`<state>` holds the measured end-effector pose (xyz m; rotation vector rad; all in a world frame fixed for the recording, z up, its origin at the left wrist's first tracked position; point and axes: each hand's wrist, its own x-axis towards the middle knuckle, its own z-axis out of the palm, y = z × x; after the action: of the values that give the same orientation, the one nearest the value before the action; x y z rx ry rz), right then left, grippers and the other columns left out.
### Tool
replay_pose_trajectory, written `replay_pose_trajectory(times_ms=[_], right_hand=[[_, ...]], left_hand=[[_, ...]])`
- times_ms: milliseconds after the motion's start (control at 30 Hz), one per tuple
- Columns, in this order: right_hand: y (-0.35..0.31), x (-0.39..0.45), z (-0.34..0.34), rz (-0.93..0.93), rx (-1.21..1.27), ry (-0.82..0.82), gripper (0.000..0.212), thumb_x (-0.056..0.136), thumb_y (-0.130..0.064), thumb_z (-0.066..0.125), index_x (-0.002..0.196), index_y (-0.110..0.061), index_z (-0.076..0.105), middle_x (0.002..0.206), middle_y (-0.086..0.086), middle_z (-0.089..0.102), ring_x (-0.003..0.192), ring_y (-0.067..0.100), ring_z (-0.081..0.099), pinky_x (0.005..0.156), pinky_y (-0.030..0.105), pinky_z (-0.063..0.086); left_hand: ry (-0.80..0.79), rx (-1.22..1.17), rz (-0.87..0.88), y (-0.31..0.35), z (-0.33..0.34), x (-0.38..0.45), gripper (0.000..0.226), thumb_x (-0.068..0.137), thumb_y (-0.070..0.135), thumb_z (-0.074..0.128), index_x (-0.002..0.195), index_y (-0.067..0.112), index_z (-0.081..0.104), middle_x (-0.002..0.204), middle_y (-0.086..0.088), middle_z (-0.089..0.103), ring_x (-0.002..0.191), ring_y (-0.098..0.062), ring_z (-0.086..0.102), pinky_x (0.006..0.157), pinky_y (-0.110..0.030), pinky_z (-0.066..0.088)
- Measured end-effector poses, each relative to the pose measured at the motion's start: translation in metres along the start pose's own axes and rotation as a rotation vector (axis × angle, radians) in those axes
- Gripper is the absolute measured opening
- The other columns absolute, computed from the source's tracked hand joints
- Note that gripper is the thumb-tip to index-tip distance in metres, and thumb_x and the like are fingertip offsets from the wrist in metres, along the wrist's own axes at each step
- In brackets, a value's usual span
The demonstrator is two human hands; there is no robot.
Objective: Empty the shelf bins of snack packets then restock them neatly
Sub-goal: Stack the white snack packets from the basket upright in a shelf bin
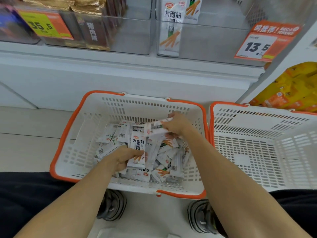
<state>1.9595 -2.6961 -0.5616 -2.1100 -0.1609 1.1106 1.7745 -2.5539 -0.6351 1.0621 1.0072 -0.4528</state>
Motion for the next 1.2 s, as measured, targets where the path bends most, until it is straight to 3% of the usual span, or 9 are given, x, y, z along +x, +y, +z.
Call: replay_pose_trajectory(times_ms=[100, 200, 300, 500, 633, 733, 867, 967, 1200], right_hand=[[-0.007, -0.016, 0.018, 0.034, 0.313, -0.046, 0.029, 0.092, -0.005, 0.067, 0.117, -0.004, 0.054, 0.099, 0.020, 0.071, 0.073, 0.030, 0.074, 0.061, 0.037, 0.063], [0.012, -0.022, 0.047, 0.054, 0.090, -0.099, 0.016, 0.088, -0.017, 0.076, 0.091, -0.005, 0.065, 0.086, 0.013, 0.073, 0.061, 0.019, 0.070, 0.068, 0.038, 0.063], [0.033, -0.016, 0.072, 0.042, -0.019, -0.125, 0.031, 0.086, -0.039, 0.078, 0.084, -0.013, 0.060, 0.090, 0.012, 0.072, 0.068, 0.020, 0.066, 0.073, 0.039, 0.062], [0.057, -0.006, 0.074, 0.043, -0.233, -0.279, 0.034, 0.090, -0.041, 0.072, 0.102, -0.010, 0.067, 0.091, 0.008, 0.069, 0.076, 0.018, 0.064, 0.071, 0.033, 0.058], [0.085, -0.001, 0.079, 0.022, -0.248, 0.032, 0.027, 0.091, -0.020, 0.069, 0.078, -0.016, 0.046, 0.079, 0.003, 0.060, 0.076, 0.020, 0.058, 0.066, 0.030, 0.047], [0.092, -0.006, 0.097, 0.061, -0.046, 0.082, 0.029, 0.088, -0.019, 0.076, 0.085, -0.019, 0.048, 0.096, -0.003, 0.061, 0.097, 0.017, 0.060, 0.079, 0.025, 0.045], [0.074, -0.001, 0.113, 0.095, 0.144, 0.093, 0.022, 0.087, -0.016, 0.073, 0.076, -0.018, 0.054, 0.082, -0.001, 0.061, 0.078, 0.016, 0.059, 0.067, 0.027, 0.048], [0.051, 0.001, 0.107, -0.020, 0.166, 0.118, 0.020, 0.087, -0.025, 0.072, 0.082, -0.019, 0.054, 0.080, -0.002, 0.059, 0.070, 0.012, 0.055, 0.058, 0.024, 0.041], [0.023, -0.014, 0.090, -0.164, 0.202, -0.085, 0.029, 0.091, -0.039, 0.072, 0.108, -0.016, 0.068, 0.105, 0.001, 0.069, 0.093, 0.015, 0.064, 0.071, 0.023, 0.050]], left_hand=[[-0.083, -0.229, 0.054, 0.005, 0.007, -0.006, 0.024, 0.091, -0.005, 0.062, 0.115, -0.006, 0.065, 0.104, -0.022, 0.073, 0.083, -0.027, 0.075, 0.070, -0.041, 0.064], [-0.101, -0.342, 0.086, 0.010, 0.007, -0.007, 0.030, 0.083, -0.003, 0.064, 0.113, -0.006, 0.064, 0.100, -0.022, 0.073, 0.074, -0.027, 0.074, 0.063, -0.038, 0.063], [-0.081, -0.426, 0.093, 0.008, 0.000, -0.003, 0.038, 0.084, 0.006, 0.066, 0.121, -0.003, 0.064, 0.116, -0.025, 0.068, 0.087, -0.033, 0.069, 0.067, -0.040, 0.062], [0.222, -0.128, 0.100, -0.007, -0.007, 0.005, 0.026, 0.087, 0.005, 0.072, 0.112, -0.002, 0.068, 0.096, -0.022, 0.074, 0.069, -0.033, 0.073, 0.054, -0.050, 0.060], [0.291, 0.032, 0.071, -0.016, -0.011, 0.007, 0.014, 0.087, 0.004, 0.072, 0.101, 0.005, 0.070, 0.099, -0.022, 0.074, 0.091, -0.041, 0.072, 0.080, -0.062, 0.057], [0.276, 0.053, 0.058, -0.018, -0.012, 0.008, 0.012, 0.086, 0.003, 0.072, 0.097, 0.007, 0.070, 0.100, -0.021, 0.075, 0.094, -0.039, 0.072, 0.086, -0.060, 0.057], [0.316, 0.056, 0.083, -0.015, -0.017, 0.010, 0.018, 0.085, 0.003, 0.073, 0.102, 0.003, 0.071, 0.096, -0.021, 0.075, 0.090, -0.039, 0.073, 0.085, -0.058, 0.058], [0.351, 0.018, 0.144, -0.005, -0.013, 0.006, 0.017, 0.084, 0.004, 0.072, 0.101, 0.006, 0.072, 0.093, -0.020, 0.075, 0.083, -0.037, 0.073, 0.074, -0.050, 0.061], [0.148, -0.238, 0.255, 0.014, -0.003, -0.012, 0.030, 0.092, 0.015, 0.061, 0.115, -0.003, 0.069, 0.099, -0.023, 0.073, 0.077, -0.033, 0.073, 0.058, -0.034, 0.058]])
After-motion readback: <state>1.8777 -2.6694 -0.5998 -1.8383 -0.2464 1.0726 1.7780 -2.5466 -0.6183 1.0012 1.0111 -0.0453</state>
